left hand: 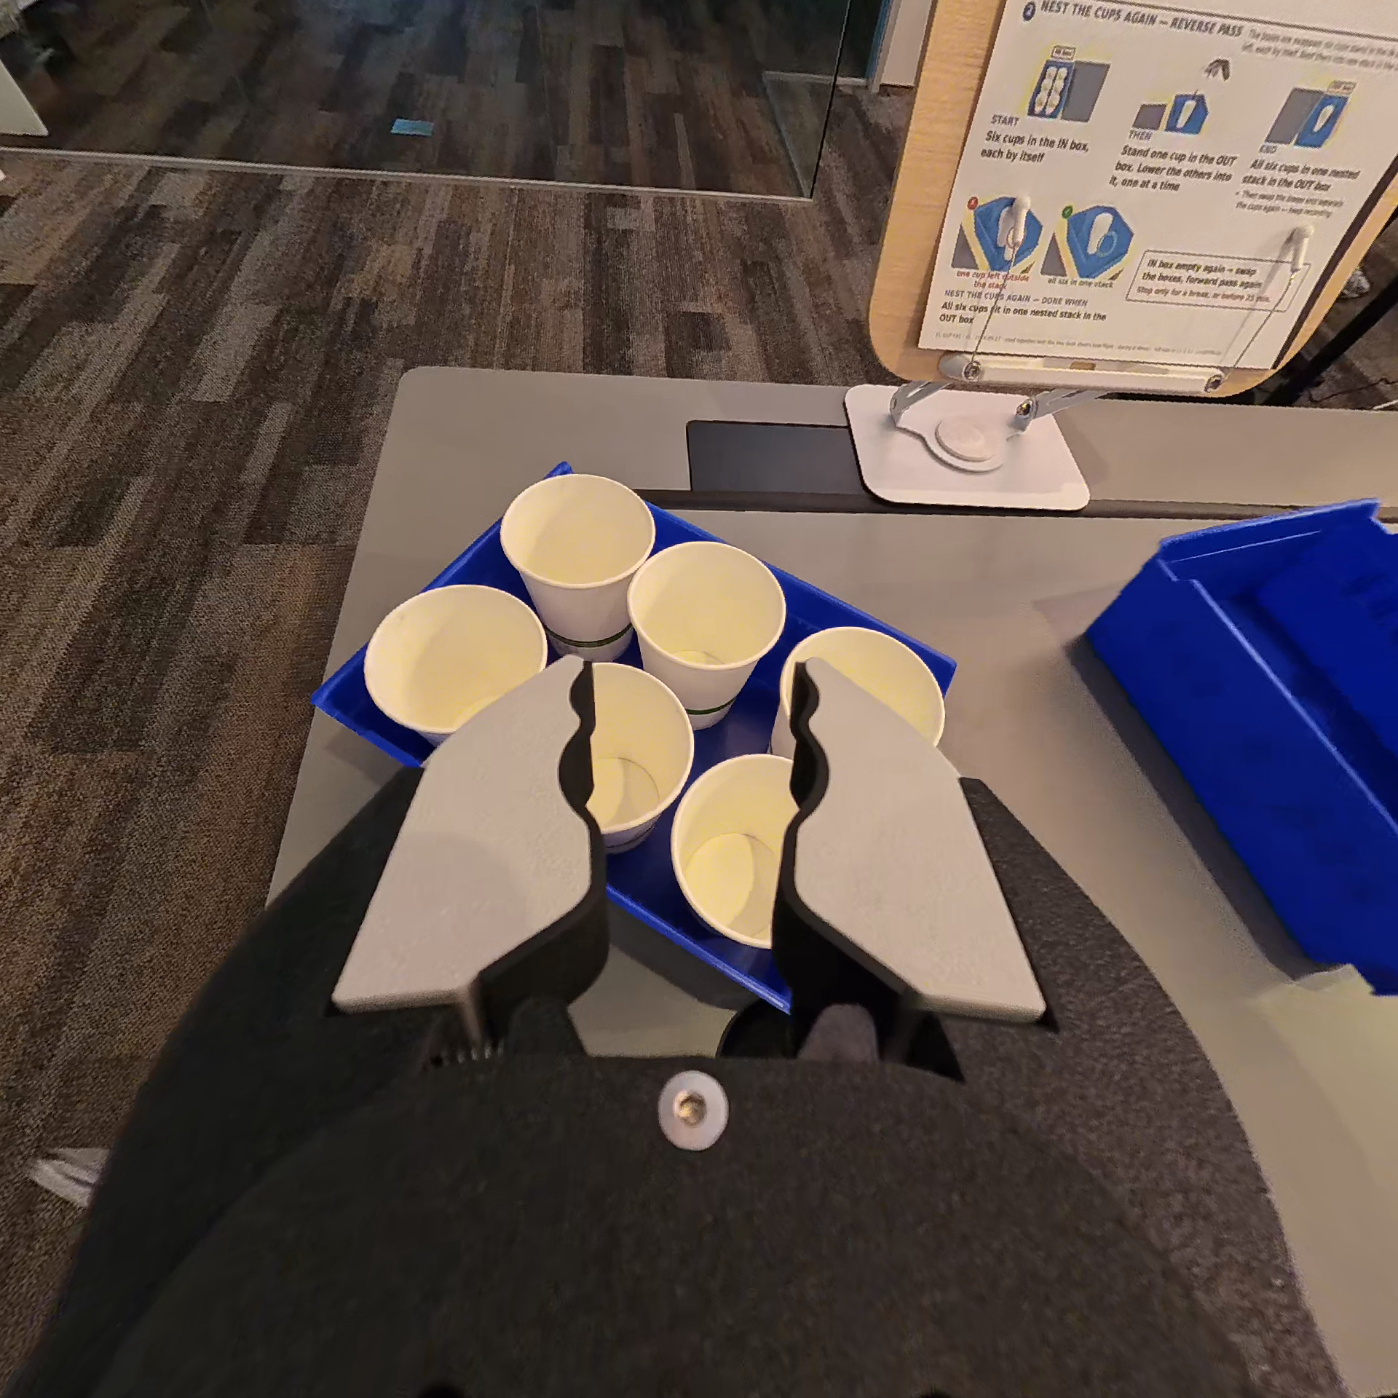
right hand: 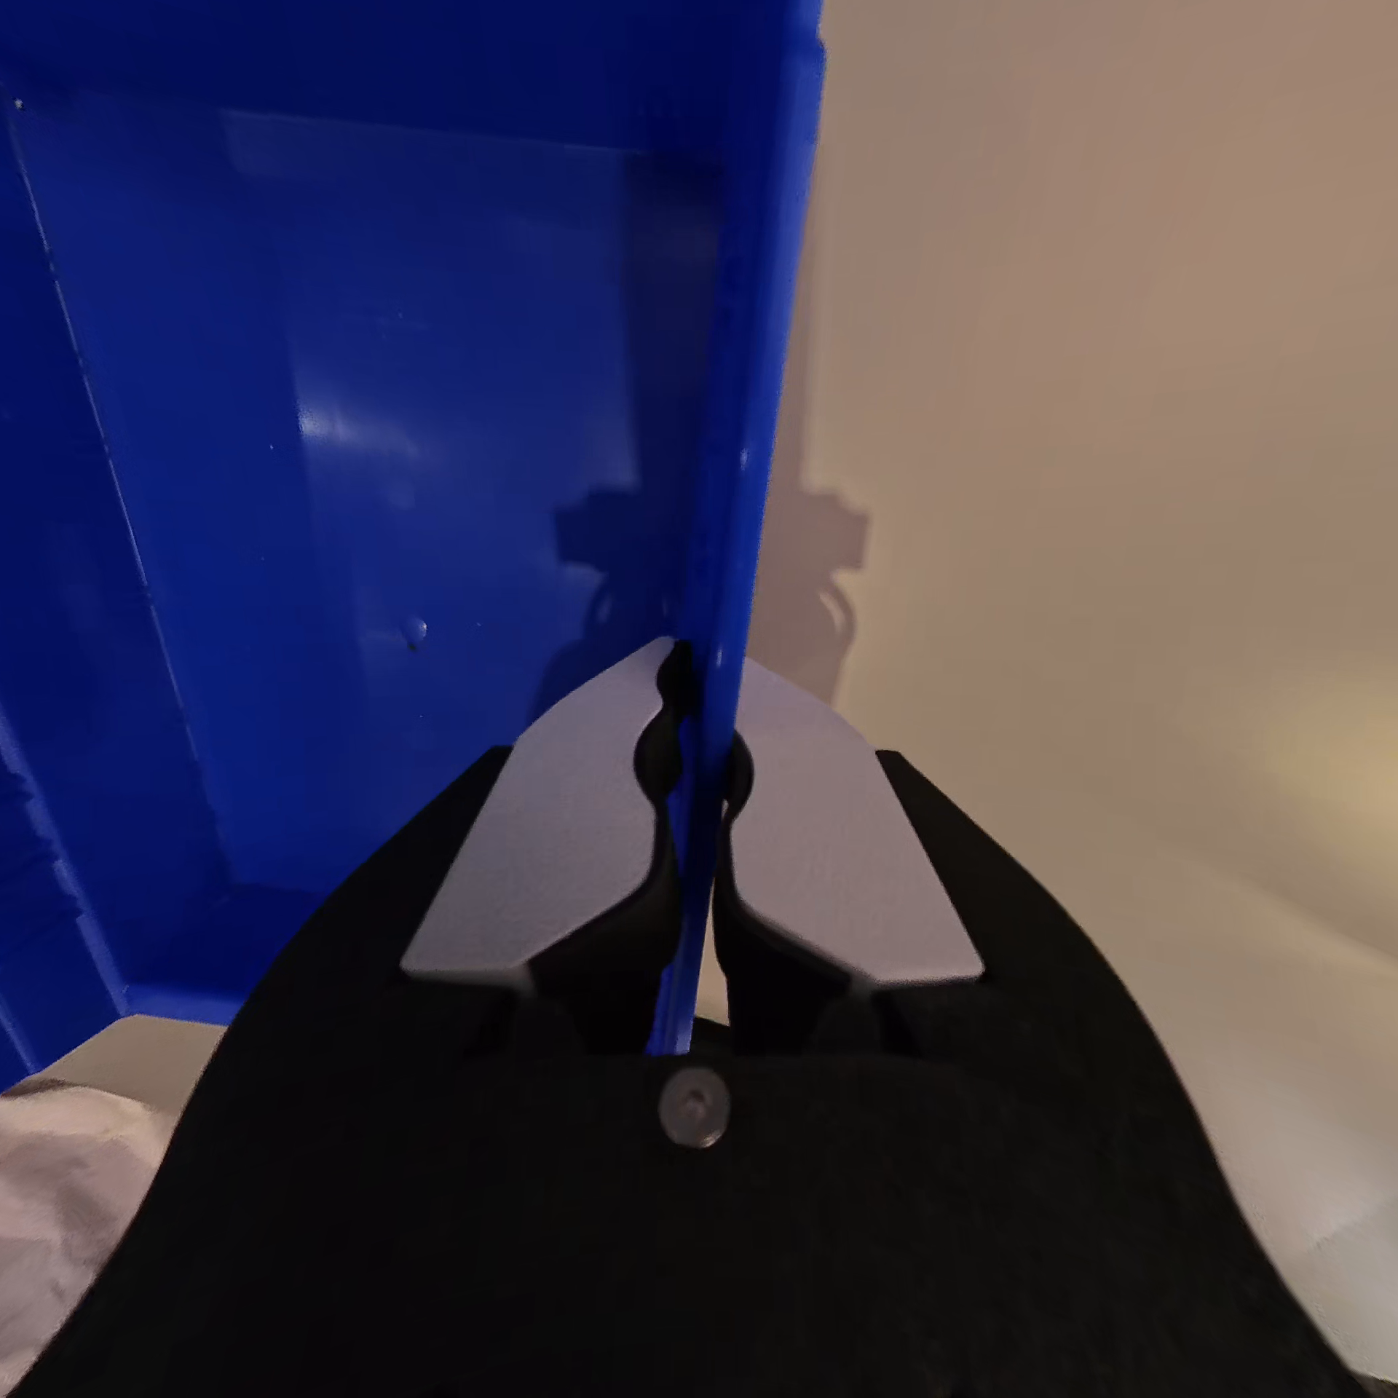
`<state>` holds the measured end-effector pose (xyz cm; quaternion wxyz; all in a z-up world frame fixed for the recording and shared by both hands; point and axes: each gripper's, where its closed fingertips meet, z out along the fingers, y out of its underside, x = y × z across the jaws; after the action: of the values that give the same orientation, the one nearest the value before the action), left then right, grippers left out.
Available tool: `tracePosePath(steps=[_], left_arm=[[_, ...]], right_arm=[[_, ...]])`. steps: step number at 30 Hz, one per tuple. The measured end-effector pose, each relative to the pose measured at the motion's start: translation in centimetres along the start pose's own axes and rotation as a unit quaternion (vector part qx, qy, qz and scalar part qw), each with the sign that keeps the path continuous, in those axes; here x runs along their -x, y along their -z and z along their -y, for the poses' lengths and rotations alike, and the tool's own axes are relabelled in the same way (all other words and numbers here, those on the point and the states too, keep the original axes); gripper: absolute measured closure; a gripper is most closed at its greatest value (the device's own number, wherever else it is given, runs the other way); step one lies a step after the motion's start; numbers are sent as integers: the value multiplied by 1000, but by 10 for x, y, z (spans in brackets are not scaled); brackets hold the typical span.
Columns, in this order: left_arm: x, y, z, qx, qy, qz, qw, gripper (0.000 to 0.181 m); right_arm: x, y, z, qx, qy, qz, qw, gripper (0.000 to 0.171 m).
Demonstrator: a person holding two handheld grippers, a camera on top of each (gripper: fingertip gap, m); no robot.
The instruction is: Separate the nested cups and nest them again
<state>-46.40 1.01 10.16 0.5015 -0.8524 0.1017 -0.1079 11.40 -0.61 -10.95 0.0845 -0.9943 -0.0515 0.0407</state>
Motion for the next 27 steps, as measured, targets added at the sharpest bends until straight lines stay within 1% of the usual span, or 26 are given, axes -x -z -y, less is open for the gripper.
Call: tracePosePath(steps=[11,16,21,27], left_arm=[[-5,-6,0,10,-7,5,1000,132],[-16,-10,1,16,-24,0,1000,132],[-20,-13,0,23,-34,1,999,132],[-19,-16,-1,29,-32,3,999,131]], right_arm=[[-119,16,-48,-2,-97,-23,995,168],[-160,22,-68,-5,-135,-31,990,168],[-178,24,-77,-6,-155,-29,987,168],[-181,24,-77,-13,-155,-32,987,168]])
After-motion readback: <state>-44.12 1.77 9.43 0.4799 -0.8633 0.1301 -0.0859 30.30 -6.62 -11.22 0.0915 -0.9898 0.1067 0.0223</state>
